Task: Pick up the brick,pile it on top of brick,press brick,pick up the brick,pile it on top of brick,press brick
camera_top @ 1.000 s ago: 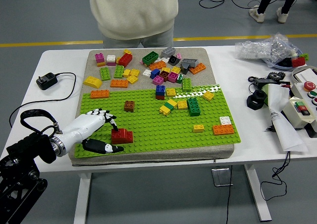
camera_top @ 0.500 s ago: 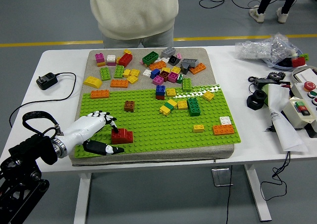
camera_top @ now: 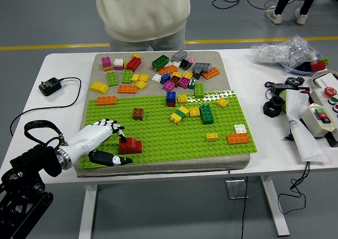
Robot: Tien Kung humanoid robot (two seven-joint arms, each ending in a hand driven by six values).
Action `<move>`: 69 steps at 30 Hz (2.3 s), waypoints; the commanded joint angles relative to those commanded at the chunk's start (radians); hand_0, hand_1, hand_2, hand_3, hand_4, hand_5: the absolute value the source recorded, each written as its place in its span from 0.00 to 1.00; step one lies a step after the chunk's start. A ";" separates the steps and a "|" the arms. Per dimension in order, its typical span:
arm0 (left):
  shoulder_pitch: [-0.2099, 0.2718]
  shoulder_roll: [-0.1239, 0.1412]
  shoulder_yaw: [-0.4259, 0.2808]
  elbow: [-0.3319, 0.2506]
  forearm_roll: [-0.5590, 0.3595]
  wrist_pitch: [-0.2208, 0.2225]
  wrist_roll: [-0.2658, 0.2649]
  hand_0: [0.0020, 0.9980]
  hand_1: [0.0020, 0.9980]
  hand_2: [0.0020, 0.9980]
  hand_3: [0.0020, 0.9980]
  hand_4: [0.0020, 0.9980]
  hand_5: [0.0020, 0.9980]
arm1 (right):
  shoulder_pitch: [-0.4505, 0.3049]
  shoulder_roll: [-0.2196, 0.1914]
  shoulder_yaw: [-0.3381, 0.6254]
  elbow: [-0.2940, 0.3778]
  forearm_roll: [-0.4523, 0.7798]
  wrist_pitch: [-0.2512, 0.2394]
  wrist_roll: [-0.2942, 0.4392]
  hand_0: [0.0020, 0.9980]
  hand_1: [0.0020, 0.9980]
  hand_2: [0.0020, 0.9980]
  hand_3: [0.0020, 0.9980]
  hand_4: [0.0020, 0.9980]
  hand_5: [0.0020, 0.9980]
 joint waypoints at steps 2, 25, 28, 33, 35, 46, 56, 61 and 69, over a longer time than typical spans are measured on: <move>0.001 -0.002 0.001 0.005 0.001 0.000 0.000 1.00 1.00 0.89 0.61 1.00 0.63 | 0.000 0.000 0.000 0.000 0.001 0.000 0.000 0.76 0.68 0.72 0.75 1.00 0.69; 0.011 0.002 -0.009 -0.022 -0.006 -0.002 -0.004 1.00 1.00 0.88 0.60 1.00 0.60 | -0.001 0.000 -0.001 0.000 0.002 0.000 0.000 0.76 0.68 0.72 0.74 1.00 0.69; 0.012 0.003 -0.009 -0.024 -0.004 -0.002 -0.004 1.00 1.00 0.88 0.60 1.00 0.60 | -0.002 0.000 -0.001 0.000 0.001 0.000 0.000 0.76 0.68 0.72 0.74 1.00 0.69; 0.011 0.002 -0.003 -0.014 -0.003 0.006 -0.005 1.00 1.00 0.88 0.60 1.00 0.60 | -0.002 0.001 -0.002 0.000 0.000 0.000 0.000 0.76 0.68 0.72 0.74 1.00 0.69; 0.010 0.001 0.000 -0.010 -0.004 0.011 -0.007 1.00 1.00 0.88 0.60 1.00 0.60 | -0.002 0.001 -0.002 0.000 0.000 0.000 0.000 0.76 0.68 0.72 0.74 1.00 0.69; -0.007 -0.004 0.004 0.006 -0.010 0.025 -0.010 1.00 1.00 0.87 0.60 1.00 0.59 | -0.001 0.001 -0.002 0.000 0.000 0.001 0.000 0.76 0.68 0.72 0.74 1.00 0.69; -0.020 -0.008 0.000 0.011 -0.014 0.028 -0.009 1.00 0.99 0.87 0.60 1.00 0.58 | -0.001 0.000 -0.001 0.000 0.000 0.001 0.000 0.76 0.68 0.72 0.74 1.00 0.69; -0.025 -0.010 -0.001 0.014 -0.015 0.025 -0.009 1.00 0.99 0.87 0.60 1.00 0.58 | 0.001 0.000 -0.001 0.000 0.000 0.001 0.001 0.76 0.68 0.72 0.74 1.00 0.69; -0.022 -0.009 0.000 0.014 -0.015 0.013 -0.005 1.00 0.99 0.87 0.60 1.00 0.58 | 0.001 0.000 -0.001 0.000 0.002 0.000 0.000 0.76 0.68 0.72 0.74 1.00 0.69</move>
